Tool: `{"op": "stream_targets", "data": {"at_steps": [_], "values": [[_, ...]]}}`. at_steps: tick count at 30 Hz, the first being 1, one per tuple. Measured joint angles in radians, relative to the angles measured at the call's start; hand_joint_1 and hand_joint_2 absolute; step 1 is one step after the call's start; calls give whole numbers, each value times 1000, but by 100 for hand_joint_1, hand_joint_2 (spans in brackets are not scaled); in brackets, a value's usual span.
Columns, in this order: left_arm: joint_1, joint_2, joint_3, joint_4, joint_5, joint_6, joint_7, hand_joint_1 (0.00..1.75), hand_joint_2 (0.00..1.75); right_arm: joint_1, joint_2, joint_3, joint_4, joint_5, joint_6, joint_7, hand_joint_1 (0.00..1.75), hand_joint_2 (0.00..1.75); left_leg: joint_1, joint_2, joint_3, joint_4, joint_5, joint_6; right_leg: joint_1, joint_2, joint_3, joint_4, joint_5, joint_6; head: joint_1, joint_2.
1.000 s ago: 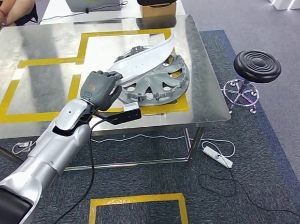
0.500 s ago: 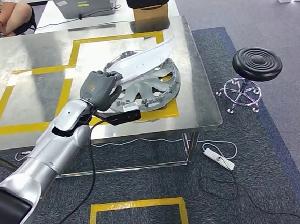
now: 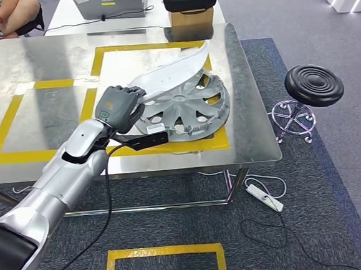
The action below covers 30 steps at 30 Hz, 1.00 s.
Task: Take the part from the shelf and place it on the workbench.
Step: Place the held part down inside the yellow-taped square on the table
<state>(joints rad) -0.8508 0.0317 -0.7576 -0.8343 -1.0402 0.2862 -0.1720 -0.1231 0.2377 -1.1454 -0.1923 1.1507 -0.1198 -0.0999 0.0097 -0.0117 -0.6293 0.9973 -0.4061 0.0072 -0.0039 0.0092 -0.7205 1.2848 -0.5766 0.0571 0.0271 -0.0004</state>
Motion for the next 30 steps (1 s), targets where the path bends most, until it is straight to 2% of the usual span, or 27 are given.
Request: {"op": "stream_targets", "data": {"at_steps": [1,2,4,5,6,7,10,11,13,15,16,17,18,20,21,22,23,26,28,30], "values": [[2,0,0,0,0,0,0,175,175,0,0,0,0,0,0,0,0,175,0,0,5,0,-4,0,0,0,-23,27,5,1,0,0],[4,0,0,0,0,0,0,175,175,0,0,0,0,0,0,0,0,175,1,0,11,0,-9,-2,-1,0,-27,15,31,2,0,0],[5,0,0,0,0,0,0,175,175,0,0,0,0,0,1,0,0,175,2,-1,28,0,-21,-9,-4,-2,16,-108,120,3,1,0],[4,0,0,0,0,0,0,175,175,0,0,0,0,0,1,0,0,175,1,-2,35,1,-27,-14,-4,-1,47,-174,151,3,1,0],[3,0,0,0,0,-1,0,175,175,0,1,0,0,1,2,0,0,175,0,-2,39,2,-31,-19,-4,-1,70,-221,167,0,1,0],[1,0,0,0,0,-1,0,175,175,-1,1,0,0,1,2,0,0,175,-2,-3,41,2,-34,-24,-4,0,83,-244,167,-4,0,0],[0,1,1,0,-1,-1,0,175,175,-1,1,0,0,1,2,0,0,175,-2,-2,43,1,-39,-38,-3,3,89,-252,155,-26,-5,0],[-2,0,1,-1,-1,-1,0,175,175,-1,1,0,0,1,2,0,0,175,-1,-1,38,14,-49,-43,-4,4,92,-253,153,-33,-8,0],[-4,0,2,-1,-1,-2,0,175,175,-3,1,0,0,1,2,-1,0,175,-1,1,-7,103,-92,-51,-6,3,99,-256,149,-44,-12,0],[-3,0,1,-1,-1,-2,0,175,175,-4,1,0,0,1,2,-1,0,175,-1,1,-85,237,-140,-53,-5,2,104,-256,144,-50,-13,0],[-1,0,1,-1,-2,-3,0,175,175,-3,1,0,0,2,2,-1,0,175,-1,1,-113,277,-142,-52,-5,2,107,-256,141,-52,-14,0],[1,1,1,-1,-2,-4,0,175,175,-3,1,0,0,2,2,-1,0,175,-1,1,-124,282,-124,-50,-4,3,111,-256,138,-52,-14,0],[1,1,1,-1,-3,-4,0,175,175,-3,1,0,0,2,2,-1,0,175,-1,1,-116,248,-88,-46,-4,4,117,-256,134,-51,-14,0],[-1,1,2,-1,-4,-4,0,175,175,-3,1,0,0,2,2,-1,0,175,-4,2,-66,121,-3,-37,-2,7,128,-255,125,-46,-14,0],[-3,1,2,-1,-4,-4,0,175,175,-4,1,0,0,2,2,-1,0,175,-6,2,-41,62,17,-32,0,8,130,-254,120,-42,-14,0],[-5,0,2,-1,-4,-4,0,175,175,-5,1,0,0,2,2,-1,0,175,-7,3,-25,25,24,-30,2,8,130,-254,117,-37,-14,0],[-6,-1,1,-1,-5,-5,0,175,175,-5,1,0,0,2,2,-1,0,175,-9,3,-18,8,20,-27,3,8,130,-255,114,-32,-14,0],[-7,0,2,-1,-5,-5,0,175,175,-6,1,0,0,2,1,-2,0,175,-5,2,-10,-3,11,-14,2,5,128,-248,102,-16,-12,0],[-8,1,2,-1,-5,-5,0,175,175,-7,1,0,0,2,1,-2,0,175,0,2,-3,-7,8,-5,1,1,90,-170,62,-7,-7,0],[-6,1,1,-1,-6,-5,0,175,175,-7,1,0,0,2,1,-2,0,175,0,1,3,-7,1,0,0,0,16,-35,10,-1,-4,0]]}}
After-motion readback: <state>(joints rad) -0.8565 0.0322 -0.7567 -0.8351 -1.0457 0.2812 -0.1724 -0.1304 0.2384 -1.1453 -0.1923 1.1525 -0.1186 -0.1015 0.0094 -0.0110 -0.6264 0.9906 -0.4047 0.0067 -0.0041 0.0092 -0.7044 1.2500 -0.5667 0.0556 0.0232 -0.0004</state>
